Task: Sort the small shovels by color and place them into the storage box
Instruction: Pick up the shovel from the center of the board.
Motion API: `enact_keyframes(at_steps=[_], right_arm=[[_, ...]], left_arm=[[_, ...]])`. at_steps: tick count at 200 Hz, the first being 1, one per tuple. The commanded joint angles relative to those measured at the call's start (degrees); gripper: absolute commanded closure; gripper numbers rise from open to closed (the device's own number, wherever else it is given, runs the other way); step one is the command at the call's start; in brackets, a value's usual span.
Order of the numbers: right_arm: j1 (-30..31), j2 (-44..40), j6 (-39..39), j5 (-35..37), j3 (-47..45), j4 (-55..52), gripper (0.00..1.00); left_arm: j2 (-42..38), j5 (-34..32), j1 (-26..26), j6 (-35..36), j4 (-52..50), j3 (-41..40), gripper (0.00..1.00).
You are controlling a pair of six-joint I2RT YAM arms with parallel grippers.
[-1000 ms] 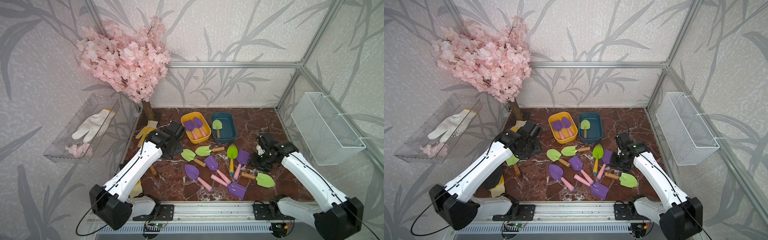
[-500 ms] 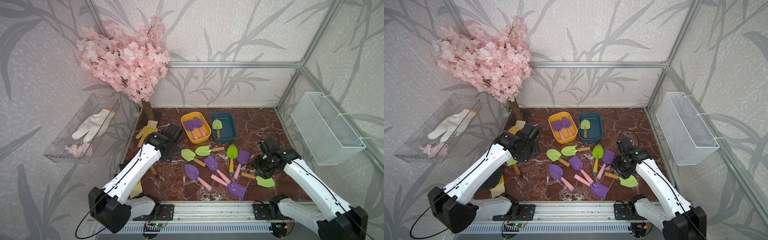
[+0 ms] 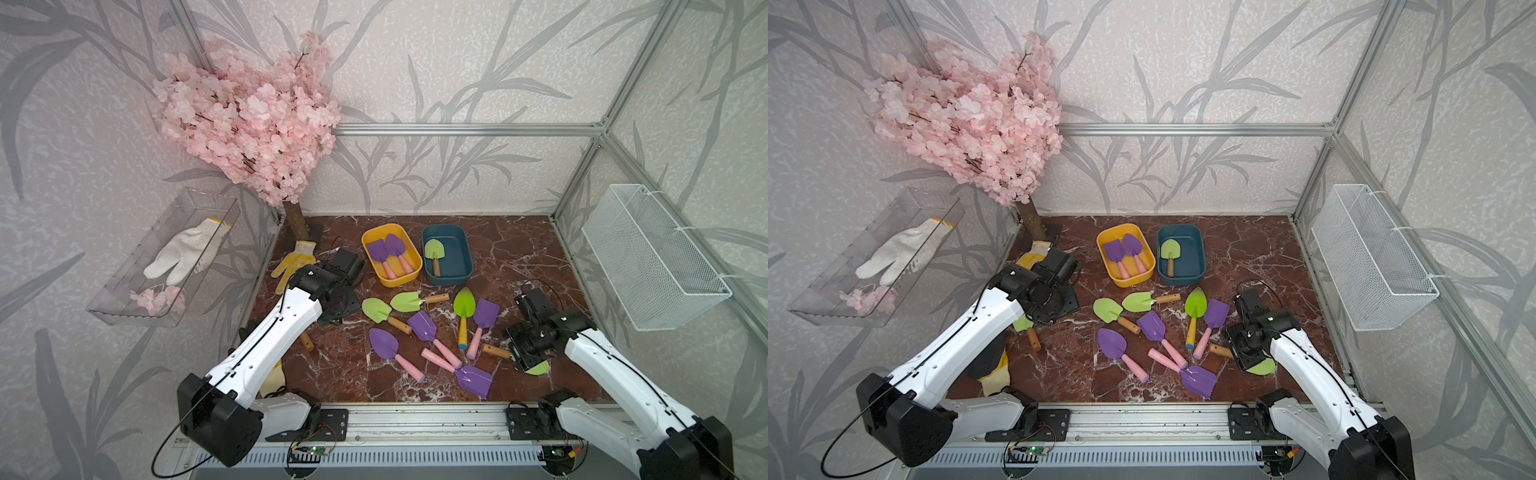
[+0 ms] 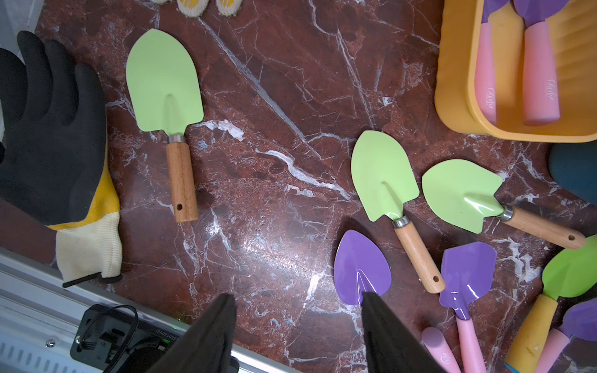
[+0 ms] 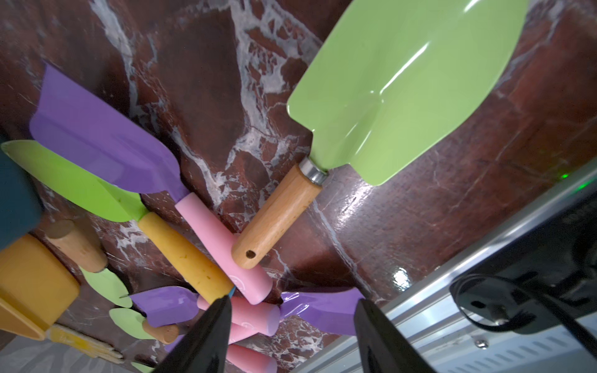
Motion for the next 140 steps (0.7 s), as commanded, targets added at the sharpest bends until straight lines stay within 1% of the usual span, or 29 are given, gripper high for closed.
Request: enact_keyframes(at_steps=[1,46,91,140], right_arm=[[0.3,1.4,6.2,-0.2,-0.1,2.1,0.34],[1.1,3.8,11.2,-1.3,-2.1,6.8,0.33],[1.3,5.6,13.0,-1.9,-2.2,8.3,0.32],[1.3,6.7,15.4,-1.8,-4.5,11.0,0.32]], left_arm=[[-0.8,0.0,0.4,0.8,-0.7,-0.4,0.35],[-0.6,0.3,0.7,1.0,-0.7,-0.3,0.35],[-1.3,0.0,0.8,1.1,-1.6,-0.3,0.35],[-1.6,0.3,0.9,1.2,-1.4,-1.0,0.35]])
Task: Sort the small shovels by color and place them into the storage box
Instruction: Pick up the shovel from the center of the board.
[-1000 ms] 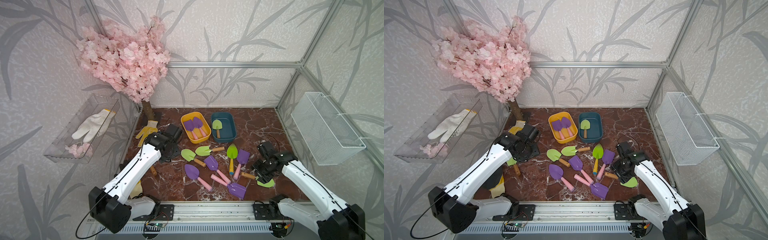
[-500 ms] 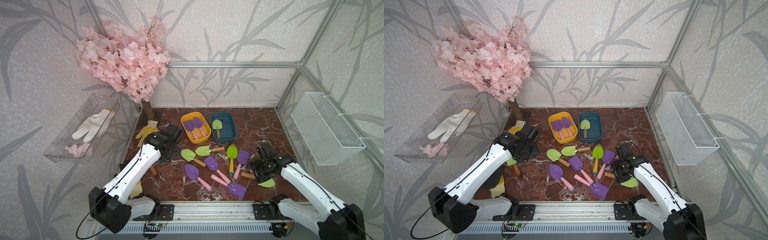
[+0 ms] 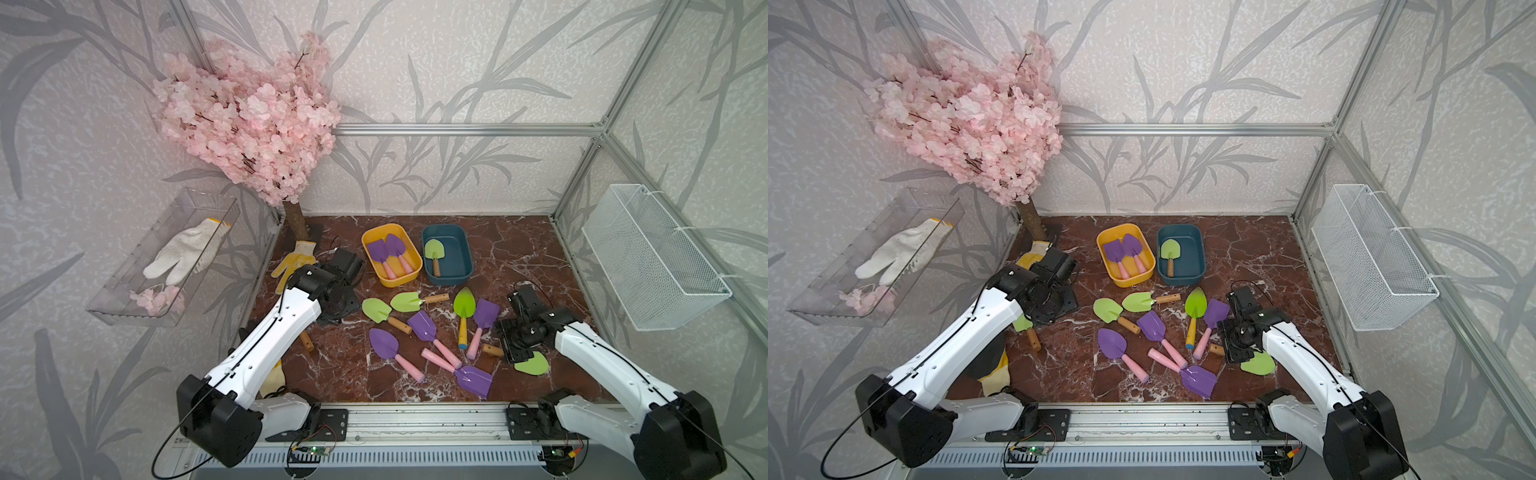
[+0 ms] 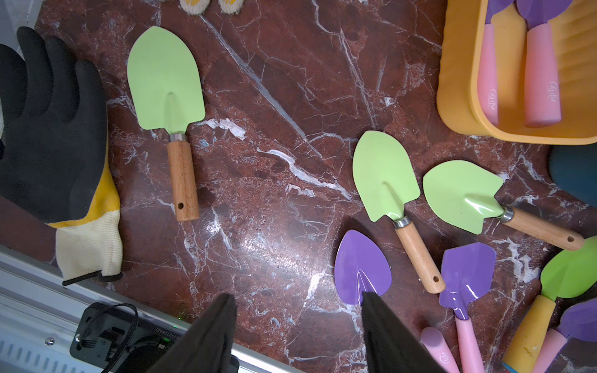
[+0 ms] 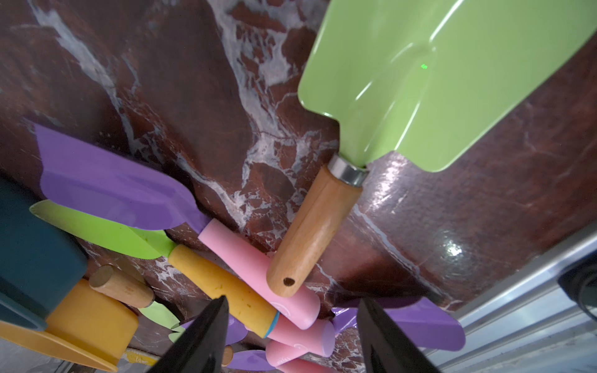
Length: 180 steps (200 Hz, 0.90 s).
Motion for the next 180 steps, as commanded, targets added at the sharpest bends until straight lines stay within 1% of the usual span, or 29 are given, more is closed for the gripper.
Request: enact_keyframes(at_steps=[1,120,180], right_arm=[[0.3,1.1,2.3,0.0,-1.5,1.0,0.32],[0.4,5.8,5.0,0.9,-4.2,6.4,0.32],[0.4,7.3,5.9,1.4,-5.9,8.6,0.37]], left_arm=[[-1.3,-0.1,0.5,0.6,-1.2,-0.9,0.35],[-1.7,0.2,1.0,1.4,-1.5,-0.9,0.35],[-2.0,0.0,1.2,1.6,-2.1,-0.2,0.35]])
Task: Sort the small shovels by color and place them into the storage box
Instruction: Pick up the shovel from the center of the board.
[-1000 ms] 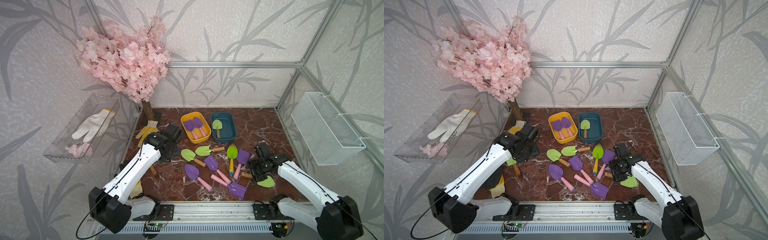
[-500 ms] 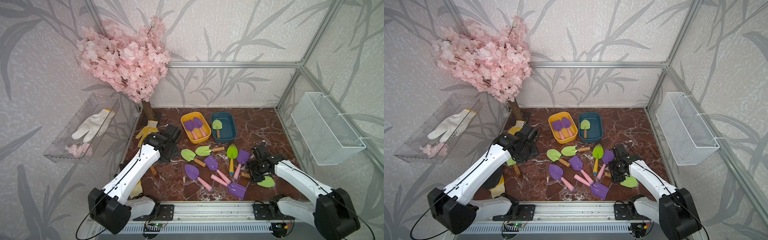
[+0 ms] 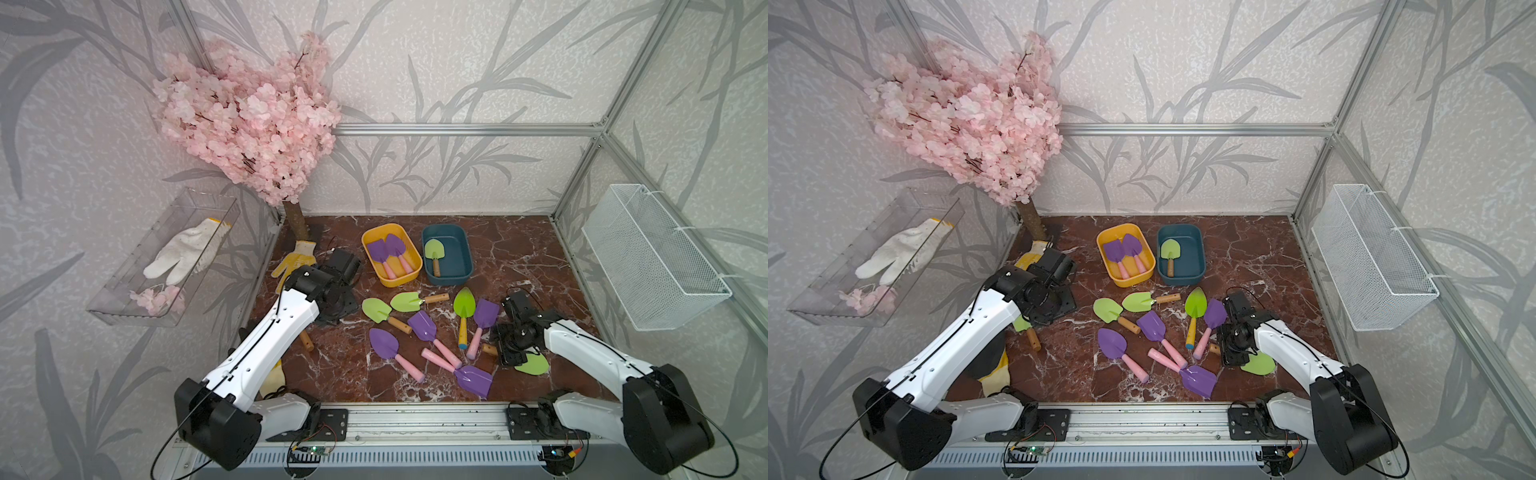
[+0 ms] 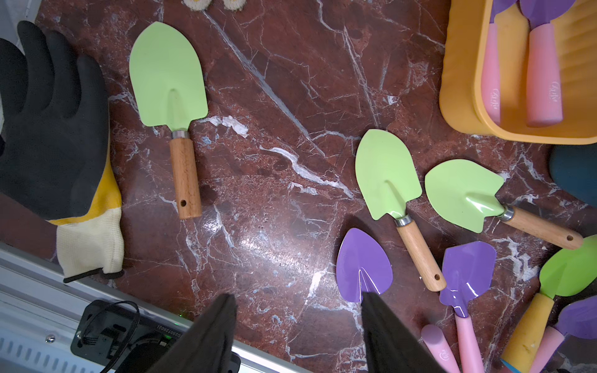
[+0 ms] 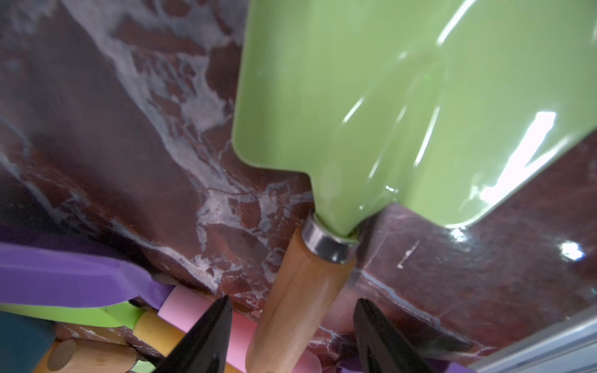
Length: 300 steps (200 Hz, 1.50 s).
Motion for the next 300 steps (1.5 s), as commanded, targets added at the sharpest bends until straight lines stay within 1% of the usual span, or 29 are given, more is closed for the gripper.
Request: enact_keyframes(at_steps=[1,62,161,205,234,270,285,300], right_arm=[[0.4,0.6,1.2,1.3,-1.1,0.7,0.37],[0.3,0.0,3.5,2.5,-3.6,4.0,0.41],[-0.8,-1.6,3.5,4.5,-3.7,3.9,0.6],[-1.7,-2.7,2.8,5.0,-3.9,2.5,0.64],[-2.4,-4.1,1.9,5.7,-3.7,1.1,0.71],[-2.7,-5.8,-1.6,7.6,-1.6,-2.7,0.78],[-2.9,-6.0,-5.5,9.7,1.5,-6.2,0.81],[-3.0,-5.5,-11.3,12.0,5.9,-10.3,0.84]], left_arm=[[-1.3,-0.7,0.4,1.1,-1.7,0.0,0.35],[-1.4,-0.9,0.5,1.2,-2.2,0.6,0.35],[-1.3,-0.8,0.6,1.4,-2.6,0.9,0.35],[-1.3,-0.8,0.6,1.3,-2.6,1.0,0.35],[-1.5,-0.9,0.6,1.2,-2.7,0.9,0.35],[-1.5,-0.5,0.6,1.1,-2.8,1.0,0.35],[-1.6,-0.4,0.6,1.1,-2.9,1.0,0.35],[-1.7,-0.3,0.6,1.0,-3.1,1.2,0.35]])
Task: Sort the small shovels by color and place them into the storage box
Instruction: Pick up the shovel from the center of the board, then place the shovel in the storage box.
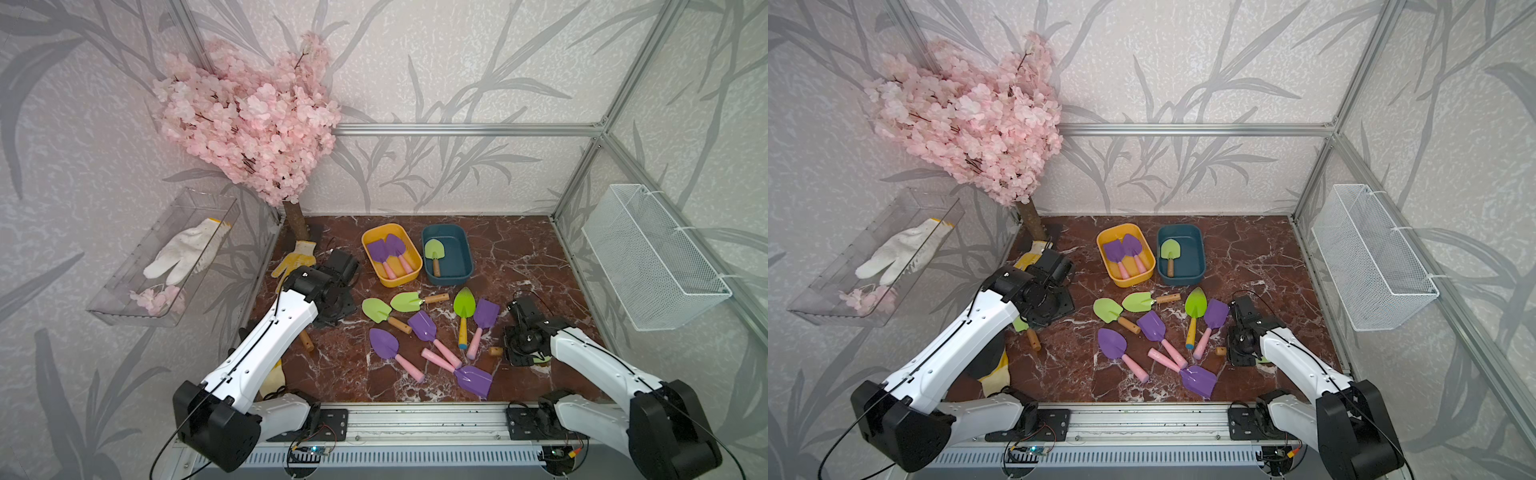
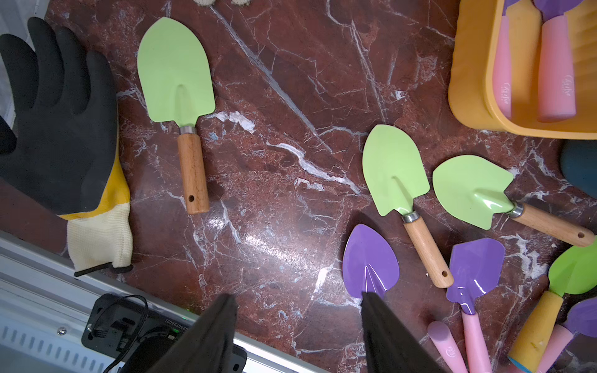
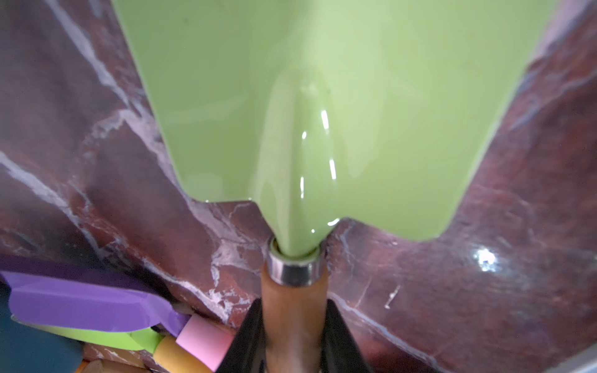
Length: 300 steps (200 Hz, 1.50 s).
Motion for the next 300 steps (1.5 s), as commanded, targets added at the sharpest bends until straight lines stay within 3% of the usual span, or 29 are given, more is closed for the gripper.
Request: enact_keyframes(at_steps=[1,56,122,149,179,238,300], right_arm=[[-0.5,-0.5,-8.9,5.3,7.1,-7.9,0.84],[-1.3,5.2,-35.7,6.1,21.9,-14.3,0.86],[-1.2,19.6,-70.1,-4.5,42.1,-18.5,0.91],[-0.8,23.7,-79.4,-8.6,49.3,-19.8,0.94],[-0.3,28.8,-84.4,-11.2,57.0,-22.4,0.95],[2.2,42.8,-87.3,-8.2,71.7,-26.0,0.95],[3.1,57.4,-85.6,-5.2,86.4,-29.1,0.95]], left_arm=[[-1.3,-0.4,0.3,0.6,-1.9,1.2,0.35],[-1.9,-0.5,0.4,0.5,-3.2,2.0,0.35],[-2.2,0.1,0.3,0.1,-3.4,2.0,0.36],[-2.0,0.4,0.3,0.1,-3.1,2.0,0.36],[-1.8,0.3,0.3,0.0,-3.3,2.2,0.36],[-1.0,1.0,0.3,-0.3,-3.1,2.4,0.36],[-0.1,1.4,0.3,-0.2,-3.6,3.2,0.36]])
